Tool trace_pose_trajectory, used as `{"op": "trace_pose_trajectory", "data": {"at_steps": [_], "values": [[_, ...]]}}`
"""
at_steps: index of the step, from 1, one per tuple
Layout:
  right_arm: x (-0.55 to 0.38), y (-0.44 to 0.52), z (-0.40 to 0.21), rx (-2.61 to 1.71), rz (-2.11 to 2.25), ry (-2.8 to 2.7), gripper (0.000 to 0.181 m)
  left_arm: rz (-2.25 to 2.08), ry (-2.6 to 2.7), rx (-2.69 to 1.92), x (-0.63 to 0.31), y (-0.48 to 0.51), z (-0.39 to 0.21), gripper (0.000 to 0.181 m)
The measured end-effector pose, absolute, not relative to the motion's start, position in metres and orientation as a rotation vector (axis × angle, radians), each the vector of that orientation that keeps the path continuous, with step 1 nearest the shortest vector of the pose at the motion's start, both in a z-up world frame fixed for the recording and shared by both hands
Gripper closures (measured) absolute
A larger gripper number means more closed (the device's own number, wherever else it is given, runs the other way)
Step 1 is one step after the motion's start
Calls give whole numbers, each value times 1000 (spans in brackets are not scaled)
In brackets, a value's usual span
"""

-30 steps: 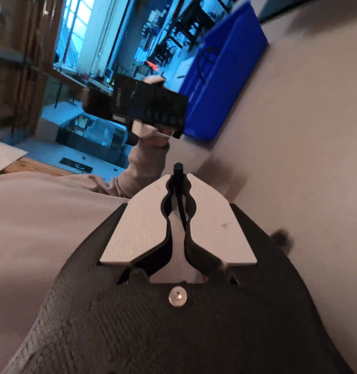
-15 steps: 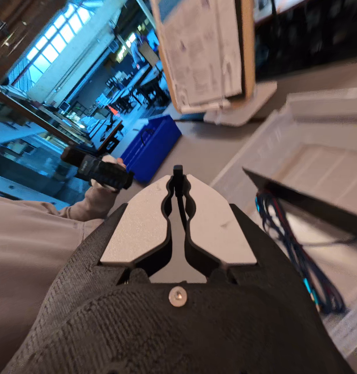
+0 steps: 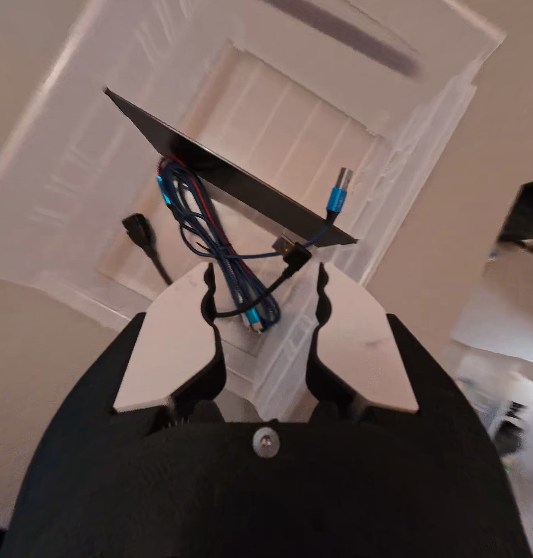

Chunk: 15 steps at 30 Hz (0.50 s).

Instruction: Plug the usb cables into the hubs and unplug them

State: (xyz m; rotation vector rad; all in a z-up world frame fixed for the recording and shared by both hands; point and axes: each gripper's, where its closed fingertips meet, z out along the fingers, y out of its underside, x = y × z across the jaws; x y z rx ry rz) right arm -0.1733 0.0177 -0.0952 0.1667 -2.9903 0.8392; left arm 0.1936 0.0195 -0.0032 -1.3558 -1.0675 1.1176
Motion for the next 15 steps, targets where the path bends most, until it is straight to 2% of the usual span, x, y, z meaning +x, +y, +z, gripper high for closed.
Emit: {"op": "trace_pose_trajectory", "data": {"at_steps": [2, 6, 10, 12, 15], "values": [[-176, 17, -86, 203, 851, -2916, 104, 1112, -1073, -1350, 192, 19, -5, 122], [-129, 6, -44, 202, 1199, -2946, 105, 1087, -1069, -1318, 189, 21, -7, 122], [22, 13, 3, 799, 1765, -3062, 98, 1043, -1052, -1311, 182, 26, -11, 122], [85, 26, 7, 1130, 1811, -2991, 90, 1012, -1032, -1311, 177, 31, -11, 123], [155, 36, 17, 1420, 1880, -2810, 91, 974, -1008, -1337, 171, 37, -13, 123]]}}
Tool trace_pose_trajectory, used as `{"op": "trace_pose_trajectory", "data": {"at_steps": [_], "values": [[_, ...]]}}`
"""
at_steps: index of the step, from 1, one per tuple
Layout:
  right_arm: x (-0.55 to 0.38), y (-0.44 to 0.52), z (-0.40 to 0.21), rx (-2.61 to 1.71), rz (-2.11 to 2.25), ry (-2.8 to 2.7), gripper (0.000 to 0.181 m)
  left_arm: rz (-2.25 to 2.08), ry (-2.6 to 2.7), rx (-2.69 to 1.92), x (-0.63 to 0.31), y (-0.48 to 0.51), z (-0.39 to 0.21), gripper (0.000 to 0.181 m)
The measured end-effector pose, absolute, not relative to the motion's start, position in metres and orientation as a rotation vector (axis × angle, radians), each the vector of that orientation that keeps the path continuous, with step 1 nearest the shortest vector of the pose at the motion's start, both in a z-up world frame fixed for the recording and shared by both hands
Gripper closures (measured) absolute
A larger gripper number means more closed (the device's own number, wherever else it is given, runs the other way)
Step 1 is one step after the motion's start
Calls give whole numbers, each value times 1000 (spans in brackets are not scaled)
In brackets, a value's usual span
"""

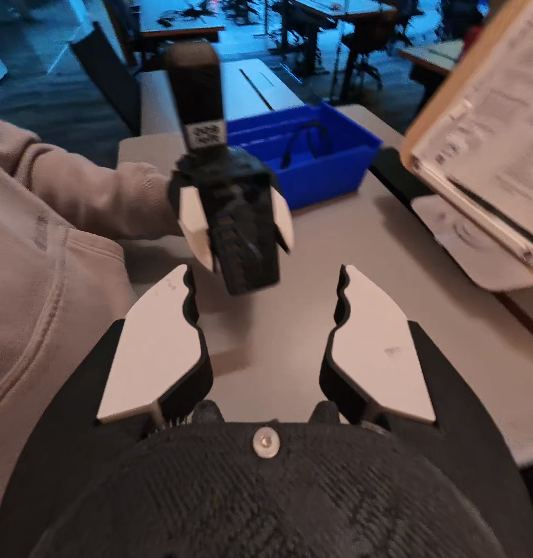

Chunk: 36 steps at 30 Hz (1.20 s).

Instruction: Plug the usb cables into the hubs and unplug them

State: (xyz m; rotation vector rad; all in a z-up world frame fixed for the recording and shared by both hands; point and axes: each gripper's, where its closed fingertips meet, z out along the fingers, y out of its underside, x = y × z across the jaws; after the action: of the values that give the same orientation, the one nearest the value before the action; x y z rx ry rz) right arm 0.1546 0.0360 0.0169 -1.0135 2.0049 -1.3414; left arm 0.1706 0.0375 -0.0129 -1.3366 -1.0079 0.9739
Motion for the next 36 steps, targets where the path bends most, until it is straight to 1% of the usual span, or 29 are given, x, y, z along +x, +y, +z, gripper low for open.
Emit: {"op": "trace_pose_trajectory", "data": {"at_steps": [2, 3, 4, 5, 8, 15, 17, 19, 20, 23, 26, 28, 31, 33, 36], "values": [[181, 36, 21, -1098, -1383, 1965, 99, 957, -981, -1358, 168, 43, -13, 123], [189, 33, 21, -1119, -1398, 1960, 97, 946, -961, -1365, 167, 47, -12, 123], [196, 34, 21, -1137, -1384, 1941, 101, 938, -943, -1369, 166, 50, -12, 123], [200, 34, 19, -1147, -1356, 1929, 110, 938, -935, -1373, 165, 52, -11, 123], [205, 38, 9, -1202, -1254, 1935, 124, 934, -910, -1377, 164, 57, -8, 123], [206, 40, 7, -1244, -1231, 1982, 124, 946, -880, -1321, 164, 60, -6, 123], [196, 36, 11, -1273, -1265, 2045, 124, 1007, -929, -1288, 160, 51, -5, 119], [171, 30, 24, -1295, -1290, 2127, 124, 1063, -1031, -1288, 159, 36, -12, 105], [150, 23, 33, -1318, -1320, 2193, 124, 1071, -1067, -1289, 161, 31, -15, 104], [57, -6, 50, -1460, -1296, 2535, 124, 1067, -1097, -1261, 173, 26, -15, 107], [-36, -36, 48, -1571, -1054, 2804, 124, 1062, -1129, -1241, 183, 23, -17, 111], [-88, -56, 30, -1623, -837, 2914, 124, 1060, -1146, -1235, 188, 23, -20, 113], [-138, -80, -14, -1631, -506, 2992, 124, 1053, -1166, -1229, 192, 26, -24, 116], [-157, -89, -50, -1592, -290, 3001, 124, 1054, -1172, -1223, 194, 28, -25, 116], [-168, -101, -97, -1547, -128, 2976, 124, 1068, -1182, -1225, 199, 30, -24, 118]]}}
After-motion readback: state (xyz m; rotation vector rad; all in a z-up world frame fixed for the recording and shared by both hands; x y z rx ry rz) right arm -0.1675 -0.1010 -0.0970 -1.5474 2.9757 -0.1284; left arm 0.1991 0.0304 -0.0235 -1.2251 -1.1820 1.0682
